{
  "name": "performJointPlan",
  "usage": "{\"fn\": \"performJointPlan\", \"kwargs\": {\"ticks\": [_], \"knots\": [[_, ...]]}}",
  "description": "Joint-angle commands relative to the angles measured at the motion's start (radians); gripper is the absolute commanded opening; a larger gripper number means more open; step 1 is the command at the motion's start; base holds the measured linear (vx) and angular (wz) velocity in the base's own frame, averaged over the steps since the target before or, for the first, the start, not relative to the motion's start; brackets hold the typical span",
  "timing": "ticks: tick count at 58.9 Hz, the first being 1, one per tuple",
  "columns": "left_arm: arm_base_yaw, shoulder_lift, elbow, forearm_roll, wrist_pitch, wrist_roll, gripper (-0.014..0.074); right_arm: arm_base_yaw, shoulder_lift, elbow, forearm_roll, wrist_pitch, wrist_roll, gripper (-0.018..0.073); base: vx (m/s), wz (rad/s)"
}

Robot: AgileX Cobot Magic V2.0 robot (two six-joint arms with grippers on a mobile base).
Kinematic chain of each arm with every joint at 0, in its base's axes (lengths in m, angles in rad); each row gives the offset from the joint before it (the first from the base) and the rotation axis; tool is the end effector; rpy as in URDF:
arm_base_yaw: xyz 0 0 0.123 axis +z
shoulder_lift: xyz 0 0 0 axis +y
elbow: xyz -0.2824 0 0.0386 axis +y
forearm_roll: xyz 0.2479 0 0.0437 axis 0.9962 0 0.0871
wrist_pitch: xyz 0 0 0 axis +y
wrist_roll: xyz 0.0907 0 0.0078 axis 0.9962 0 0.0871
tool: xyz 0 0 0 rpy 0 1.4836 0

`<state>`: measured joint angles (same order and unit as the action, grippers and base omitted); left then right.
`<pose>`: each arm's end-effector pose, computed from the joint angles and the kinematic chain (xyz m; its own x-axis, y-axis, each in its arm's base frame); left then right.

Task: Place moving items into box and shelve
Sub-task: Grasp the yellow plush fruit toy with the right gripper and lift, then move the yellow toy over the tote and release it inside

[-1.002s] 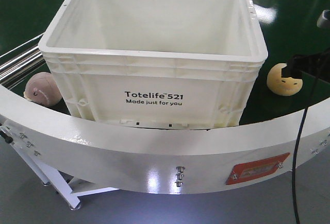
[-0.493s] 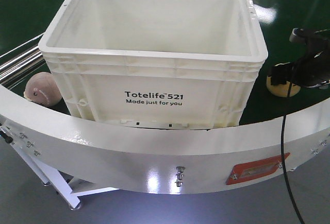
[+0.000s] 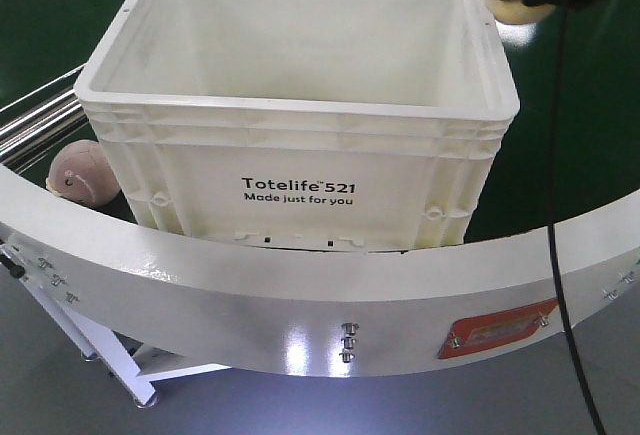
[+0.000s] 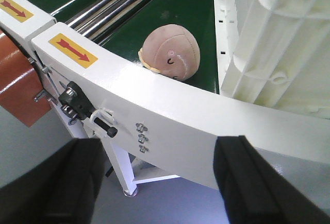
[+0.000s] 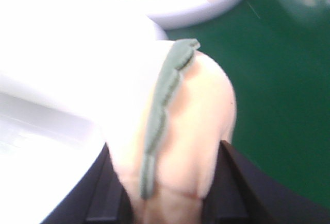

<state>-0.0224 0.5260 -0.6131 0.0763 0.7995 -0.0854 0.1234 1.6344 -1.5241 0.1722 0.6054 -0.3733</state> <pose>0.0921 0.0029 0.3101 -0.5829 -0.0191 -0.8123 -0.0408 0.9992 0.0058 0.3773 0.0558 0.3657 -0.5164 -0.2939 -0.8043 -0.3283 0.9354 -0.1311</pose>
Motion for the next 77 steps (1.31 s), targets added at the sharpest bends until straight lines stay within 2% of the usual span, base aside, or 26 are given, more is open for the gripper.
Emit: {"fn": "performJointPlan", "kwargs": {"ticks": [1, 7, 13, 19, 25, 33, 40, 49, 59, 64, 67, 71, 77], "knots": [[-0.003, 0.008, -0.024, -0.003, -0.065, -0.006, 0.0548, 0.101, -0.044, -0.069, 0.012, -0.089, -0.014, 0.0339, 0.00, 0.00], [-0.003, 0.008, -0.024, -0.003, -0.065, -0.006, 0.0548, 0.200, -0.035, -0.068, 0.012, -0.137, -0.018, 0.0377, 0.00, 0.00], [-0.003, 0.008, -0.024, -0.003, -0.064, -0.006, 0.0549, 0.269, -0.011, -0.068, 0.008, -0.147, -0.018, 0.0487, 0.00, 0.00], [-0.003, 0.008, -0.024, -0.002, -0.064, 0.003, 0.0566, 0.288, 0.008, -0.068, 0.011, -0.150, -0.015, 0.0624, 0.00, 0.00], [-0.003, 0.009, -0.024, -0.002, -0.088, 0.001, 0.0622, 0.286, 0.007, -0.068, 0.007, -0.144, 0.006, 0.0723, 0.00, 0.00], [-0.003, 0.067, -0.031, 0.004, -0.137, -0.056, 0.0693, 0.286, -0.029, -0.068, -0.014, -0.108, 0.029, 0.0718, 0.00, 0.00], [-0.003, 0.208, -0.068, 0.036, -0.143, -0.102, 0.0697, 0.286, -0.083, -0.068, -0.057, -0.047, 0.131, 0.0697, 0.00, 0.00], [-0.003, 0.454, -0.181, 0.088, -0.119, -0.101, 0.0685, 0.286, -0.166, -0.029, -0.212, 0.019, 0.245, 0.0654, 0.00, 0.00], [-0.002, 0.676, -0.331, 0.095, -0.110, -0.050, 0.0661, 0.286, -0.300, 0.151, -0.256, -0.032, 0.259, 0.0636, 0.00, 0.00], [0.017, 0.750, -0.386, 0.047, -0.112, 0.024, 0.0641, 0.286, -0.377, 0.243, -0.257, -0.046, 0.258, 0.0629, 0.00, 0.00], [0.049, 0.790, -0.414, -0.018, -0.109, 0.085, 0.0624, 0.286, -0.423, 0.291, -0.257, -0.046, 0.258, 0.0627, 0.00, 0.00], [0.104, 0.836, -0.441, -0.132, -0.108, 0.184, 0.0603, 0.286, -0.478, 0.344, -0.257, -0.043, 0.258, 0.0624, 0.00, 0.00], [0.167, 0.905, -0.474, -0.358, -0.120, 0.379, 0.0584, 0.286, -0.554, 0.408, -0.256, -0.043, 0.271, 0.0615, 0.00, 0.00]]}}
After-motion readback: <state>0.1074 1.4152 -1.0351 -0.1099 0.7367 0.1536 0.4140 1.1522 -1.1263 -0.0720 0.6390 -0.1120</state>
